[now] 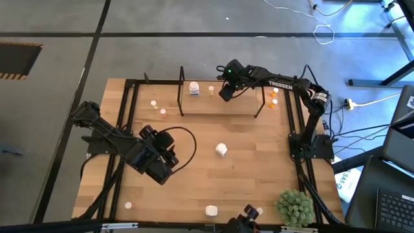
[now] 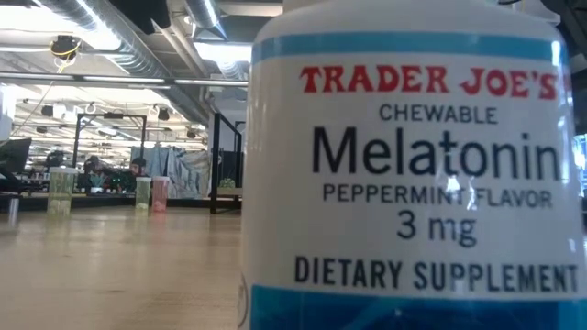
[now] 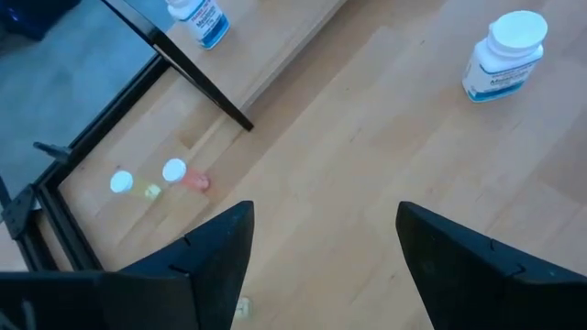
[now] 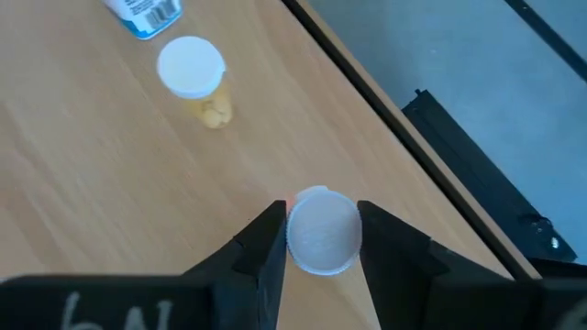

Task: Pick and place medicine bottles onto shelf by color
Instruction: Put the middle red pill bottle on the shelf

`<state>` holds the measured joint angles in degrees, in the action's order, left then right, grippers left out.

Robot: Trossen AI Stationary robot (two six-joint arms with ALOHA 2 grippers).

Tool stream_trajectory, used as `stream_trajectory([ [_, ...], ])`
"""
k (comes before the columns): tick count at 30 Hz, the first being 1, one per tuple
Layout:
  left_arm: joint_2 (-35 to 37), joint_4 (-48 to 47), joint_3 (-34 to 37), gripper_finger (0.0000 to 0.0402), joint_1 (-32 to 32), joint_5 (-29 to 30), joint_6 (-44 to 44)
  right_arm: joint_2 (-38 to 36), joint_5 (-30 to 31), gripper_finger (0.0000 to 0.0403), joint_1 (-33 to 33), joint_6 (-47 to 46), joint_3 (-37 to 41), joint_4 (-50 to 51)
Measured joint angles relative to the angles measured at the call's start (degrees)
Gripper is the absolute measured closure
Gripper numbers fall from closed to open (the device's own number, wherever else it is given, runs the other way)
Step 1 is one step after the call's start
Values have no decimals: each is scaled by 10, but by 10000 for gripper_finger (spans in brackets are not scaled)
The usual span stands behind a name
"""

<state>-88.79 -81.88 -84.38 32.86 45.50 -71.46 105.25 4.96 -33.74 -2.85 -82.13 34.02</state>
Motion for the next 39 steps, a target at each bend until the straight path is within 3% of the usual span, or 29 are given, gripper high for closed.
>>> stream_trajectory([
  [12,0,1,0,139,0,-2,0,11,1,276,10,3,0,1],
  [18,0,1,0,139,0,-2,0,20,36,276,17,5,0,-7],
  [39,0,1,0,139,0,-17,1,20,34,276,17,1,0,-10],
])
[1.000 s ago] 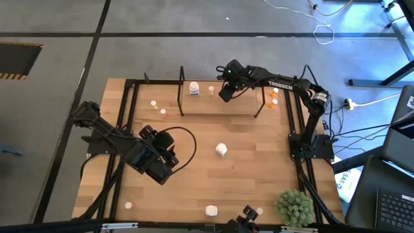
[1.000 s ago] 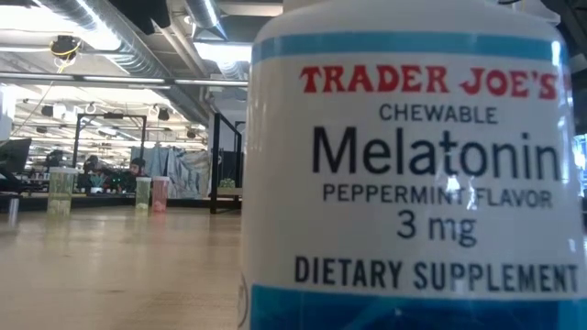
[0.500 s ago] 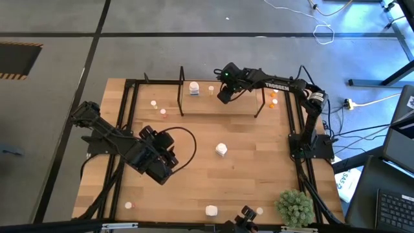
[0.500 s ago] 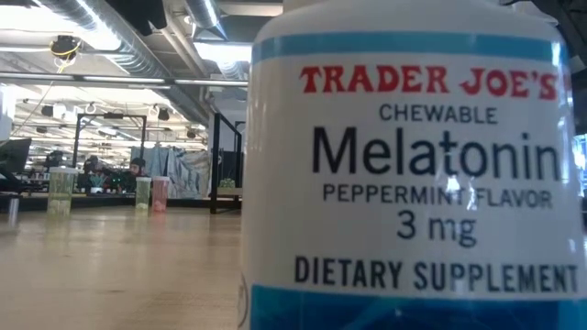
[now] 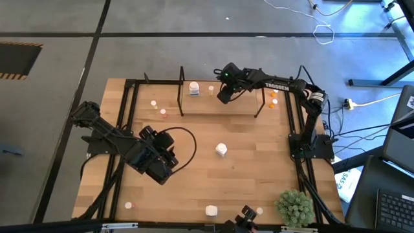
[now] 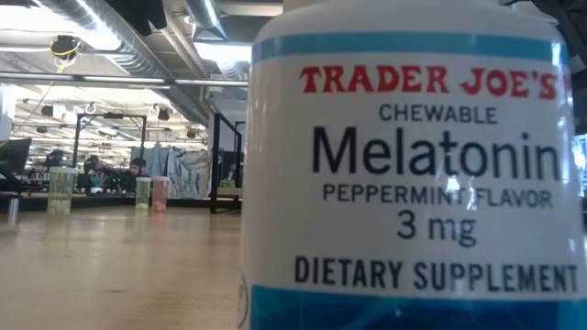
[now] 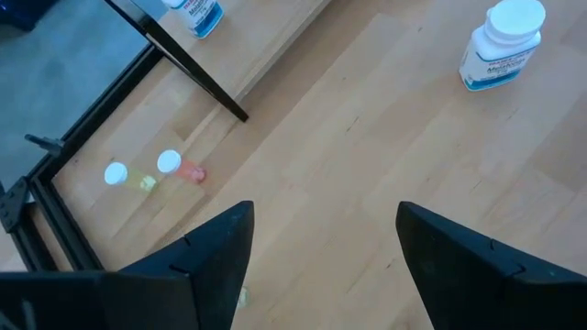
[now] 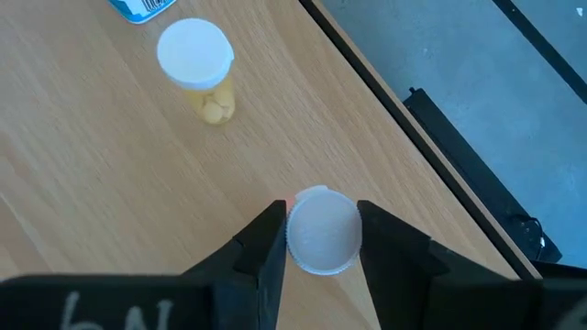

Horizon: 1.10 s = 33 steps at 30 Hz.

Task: Pick and place medicine bottles onto shelf by color
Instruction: Put the middle red pill bottle on the shelf

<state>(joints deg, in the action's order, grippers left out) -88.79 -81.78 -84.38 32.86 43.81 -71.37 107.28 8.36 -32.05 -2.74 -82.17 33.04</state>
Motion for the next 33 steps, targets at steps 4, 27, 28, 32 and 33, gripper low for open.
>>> stream_trajectory([
  [4,0,0,0,139,0,0,0,0,0,276,0,2,0,0],
  [27,0,0,0,139,0,0,1,15,-4,265,2,30,0,-7],
  [28,0,0,0,139,0,0,1,16,-5,261,2,30,0,-7],
  [32,0,0,0,139,0,0,1,17,-5,235,2,31,0,-3],
  [33,0,0,0,139,0,0,1,17,-5,229,2,30,0,-4],
])
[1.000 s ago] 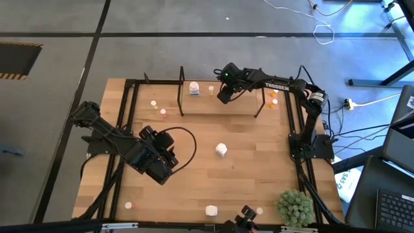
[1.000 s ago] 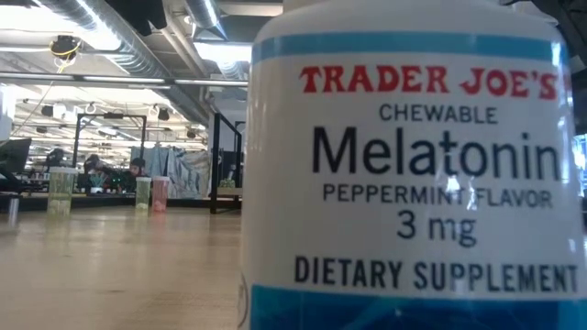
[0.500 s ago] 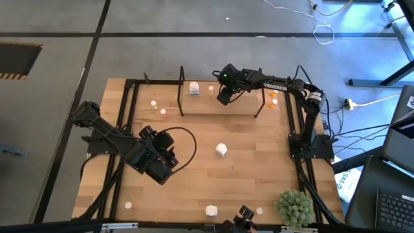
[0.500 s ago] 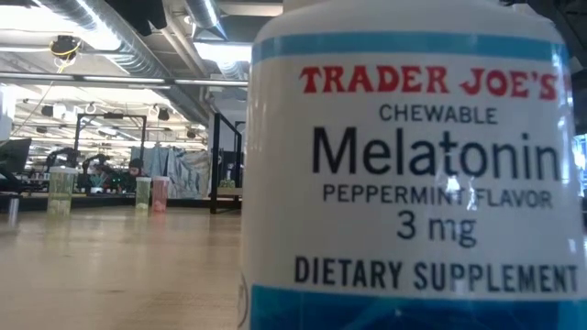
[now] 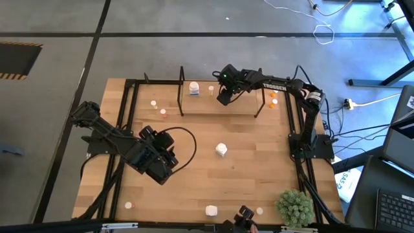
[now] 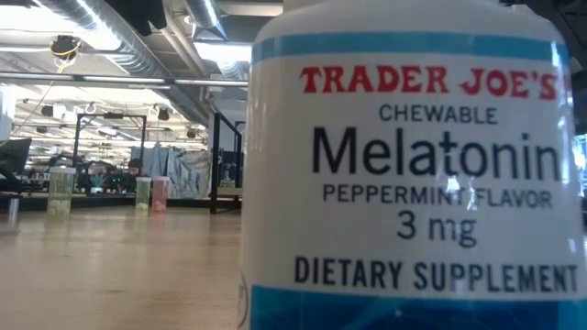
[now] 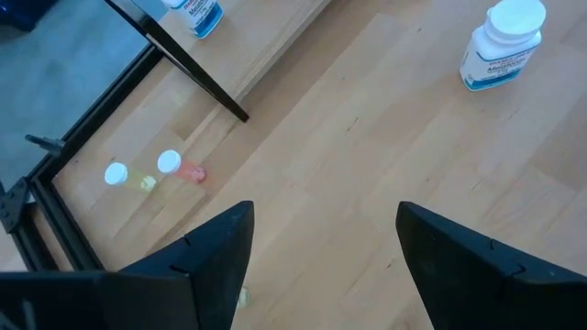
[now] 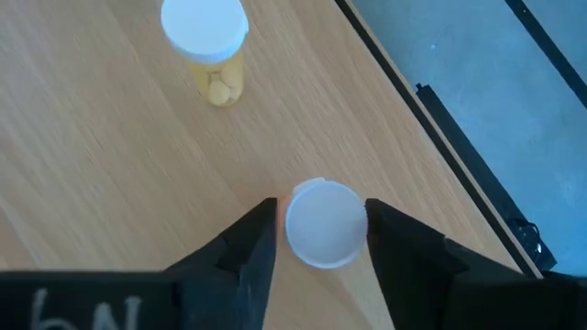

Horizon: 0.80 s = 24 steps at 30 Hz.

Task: Pick and place medicine bottles onto shelf by color
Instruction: Put the middle red pill bottle on the shelf, then put the middle orange pill bottle on the shelf

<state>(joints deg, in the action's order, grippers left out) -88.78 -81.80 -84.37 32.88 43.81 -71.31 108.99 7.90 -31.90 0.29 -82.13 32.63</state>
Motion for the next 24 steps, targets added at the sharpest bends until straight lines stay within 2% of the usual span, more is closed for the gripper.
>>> stream_trajectory([
  [4,0,0,0,139,0,0,0,0,0,211,0,1,0,-2],
  [10,0,0,0,139,0,0,0,0,0,208,0,-16,-19,2],
  [24,0,0,0,139,0,-21,0,-2,9,208,4,-44,-104,107],
])
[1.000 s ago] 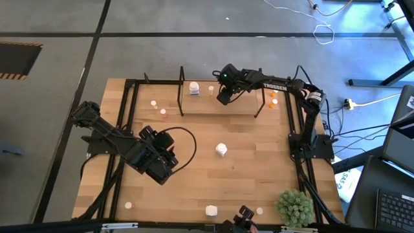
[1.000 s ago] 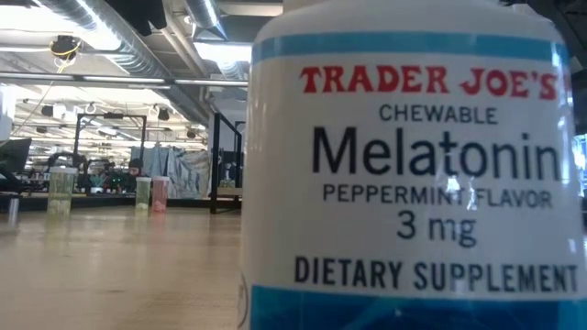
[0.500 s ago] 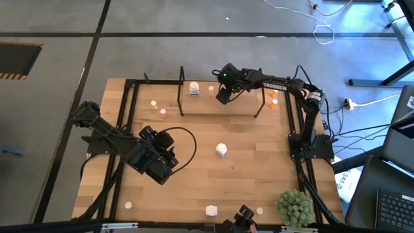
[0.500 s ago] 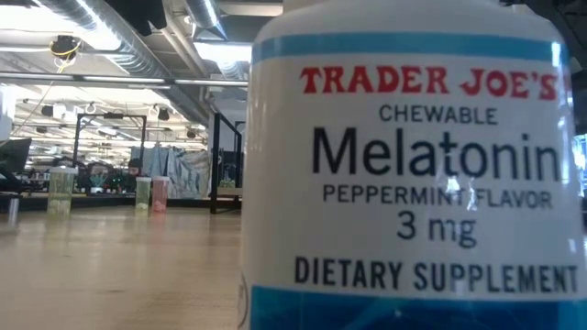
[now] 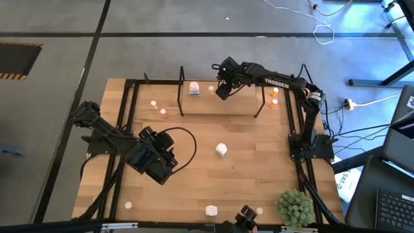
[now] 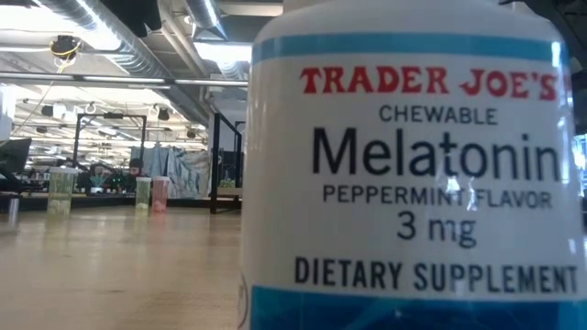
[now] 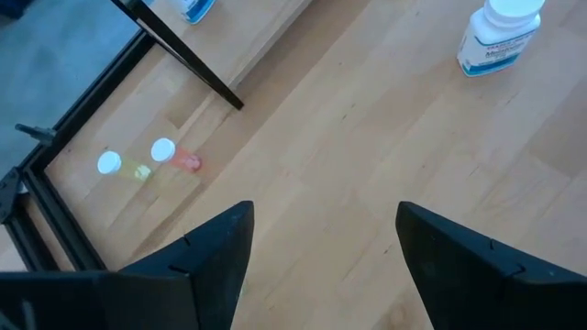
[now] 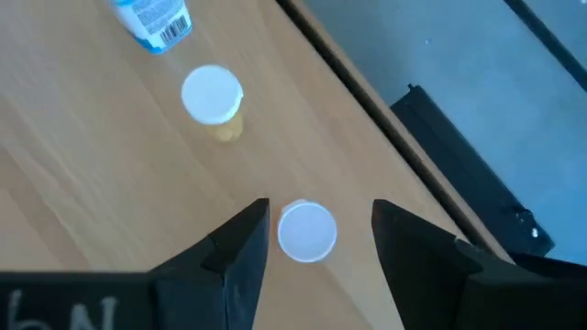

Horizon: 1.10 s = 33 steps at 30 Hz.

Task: Pick and place medicine bottles onto shelf by color
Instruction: Put the middle orange pill bottle on the shelf

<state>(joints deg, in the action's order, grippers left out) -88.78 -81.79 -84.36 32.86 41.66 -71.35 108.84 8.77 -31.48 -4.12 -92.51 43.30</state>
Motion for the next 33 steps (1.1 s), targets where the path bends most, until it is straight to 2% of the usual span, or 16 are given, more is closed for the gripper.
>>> stream_trajectory([
  [4,0,0,0,139,0,0,-1,-17,48,208,13,12,-30,51],
  [10,0,0,0,139,0,4,-1,-95,119,208,60,14,-30,126],
  [16,0,0,0,139,0,31,-1,-170,142,208,123,5,-28,207],
  [20,0,0,0,139,0,39,-1,-208,154,208,167,-35,-28,273],
  [30,0,-1,0,139,0,41,12,-274,273,208,267,-217,-27,461],
  [33,0,0,0,139,0,41,12,-288,260,208,305,-242,-23,464],
])
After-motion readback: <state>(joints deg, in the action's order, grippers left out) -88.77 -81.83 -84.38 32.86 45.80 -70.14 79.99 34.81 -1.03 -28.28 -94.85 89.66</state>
